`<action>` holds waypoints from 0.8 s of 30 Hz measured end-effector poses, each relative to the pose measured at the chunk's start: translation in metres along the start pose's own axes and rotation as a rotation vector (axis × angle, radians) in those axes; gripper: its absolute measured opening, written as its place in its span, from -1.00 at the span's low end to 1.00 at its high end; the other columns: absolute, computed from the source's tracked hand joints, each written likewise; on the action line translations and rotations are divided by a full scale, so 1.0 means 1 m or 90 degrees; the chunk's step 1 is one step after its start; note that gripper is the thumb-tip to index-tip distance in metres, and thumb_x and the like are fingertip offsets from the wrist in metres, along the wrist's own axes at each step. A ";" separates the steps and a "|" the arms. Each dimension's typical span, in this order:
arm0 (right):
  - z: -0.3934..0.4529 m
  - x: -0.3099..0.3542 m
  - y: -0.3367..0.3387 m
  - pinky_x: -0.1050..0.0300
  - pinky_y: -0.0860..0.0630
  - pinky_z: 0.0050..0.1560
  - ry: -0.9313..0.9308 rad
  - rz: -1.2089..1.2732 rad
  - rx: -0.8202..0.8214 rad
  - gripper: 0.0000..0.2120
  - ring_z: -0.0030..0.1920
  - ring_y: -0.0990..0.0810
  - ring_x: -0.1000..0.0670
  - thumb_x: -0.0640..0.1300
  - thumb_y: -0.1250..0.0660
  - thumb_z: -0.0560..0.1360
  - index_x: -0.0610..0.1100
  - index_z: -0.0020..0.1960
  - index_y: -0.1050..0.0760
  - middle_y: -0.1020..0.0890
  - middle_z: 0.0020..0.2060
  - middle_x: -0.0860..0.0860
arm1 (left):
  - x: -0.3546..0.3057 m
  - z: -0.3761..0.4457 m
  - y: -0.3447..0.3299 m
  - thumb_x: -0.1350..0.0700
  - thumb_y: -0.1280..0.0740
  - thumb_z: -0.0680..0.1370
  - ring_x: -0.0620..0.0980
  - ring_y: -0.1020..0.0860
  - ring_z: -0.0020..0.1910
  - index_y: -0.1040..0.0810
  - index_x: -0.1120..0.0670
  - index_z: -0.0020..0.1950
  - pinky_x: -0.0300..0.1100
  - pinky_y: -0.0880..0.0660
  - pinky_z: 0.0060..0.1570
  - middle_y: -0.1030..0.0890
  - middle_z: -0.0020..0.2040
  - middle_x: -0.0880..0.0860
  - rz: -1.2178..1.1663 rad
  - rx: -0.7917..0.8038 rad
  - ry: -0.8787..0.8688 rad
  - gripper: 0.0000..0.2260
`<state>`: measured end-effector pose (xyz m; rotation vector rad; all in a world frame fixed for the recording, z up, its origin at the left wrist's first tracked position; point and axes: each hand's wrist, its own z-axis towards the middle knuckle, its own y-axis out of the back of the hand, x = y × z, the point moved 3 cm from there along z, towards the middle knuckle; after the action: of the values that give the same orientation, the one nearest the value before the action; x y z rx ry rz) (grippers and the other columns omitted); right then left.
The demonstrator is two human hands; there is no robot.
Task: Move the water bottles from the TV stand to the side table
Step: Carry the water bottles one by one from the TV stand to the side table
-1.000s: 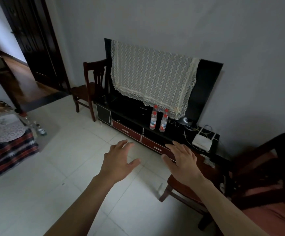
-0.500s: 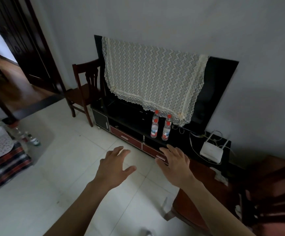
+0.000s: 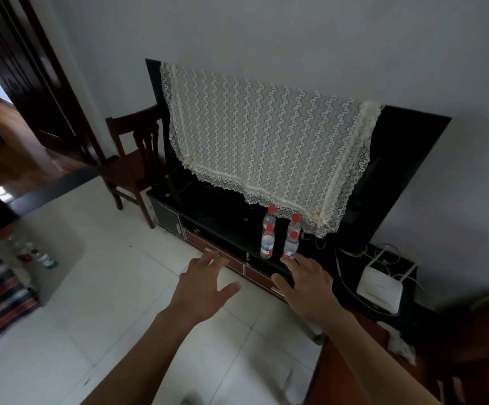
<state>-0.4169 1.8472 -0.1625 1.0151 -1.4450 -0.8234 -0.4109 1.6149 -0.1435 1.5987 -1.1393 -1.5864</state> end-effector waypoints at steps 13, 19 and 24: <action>0.141 0.060 -0.010 -0.26 -0.10 0.48 -0.104 -0.032 -0.012 -0.45 0.55 -0.10 -0.13 0.29 -0.09 0.58 0.12 0.50 -0.24 -0.19 0.55 0.01 | 0.055 0.177 0.007 -0.27 -0.28 0.55 0.11 -0.18 0.53 -0.28 -0.07 0.53 0.09 -0.33 0.41 -0.16 0.59 0.01 0.064 0.093 -0.158 -0.40; 0.178 0.064 -0.019 -0.25 -0.17 0.45 -0.153 -0.017 -0.036 -0.45 0.51 -0.16 -0.13 0.33 -0.06 0.56 0.14 0.48 -0.24 -0.21 0.54 0.02 | 0.071 0.237 0.003 -0.27 -0.31 0.53 0.11 -0.19 0.52 -0.30 -0.05 0.52 0.09 -0.36 0.39 -0.18 0.59 0.03 0.026 0.148 -0.186 -0.38; 0.227 0.050 -0.026 -0.23 -0.25 0.40 -0.216 0.016 -0.048 -0.48 0.47 -0.23 -0.15 0.33 -0.06 0.54 0.11 0.41 -0.29 -0.27 0.46 0.01 | 0.069 0.300 -0.002 -0.28 -0.29 0.54 0.11 -0.23 0.48 -0.22 -0.07 0.56 0.06 -0.40 0.35 -0.19 0.56 0.01 0.030 0.176 -0.219 -0.35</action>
<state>-0.6385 1.7782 -0.1952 0.8250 -1.6943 -1.0601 -0.7121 1.5994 -0.2062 1.4844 -1.6259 -1.7812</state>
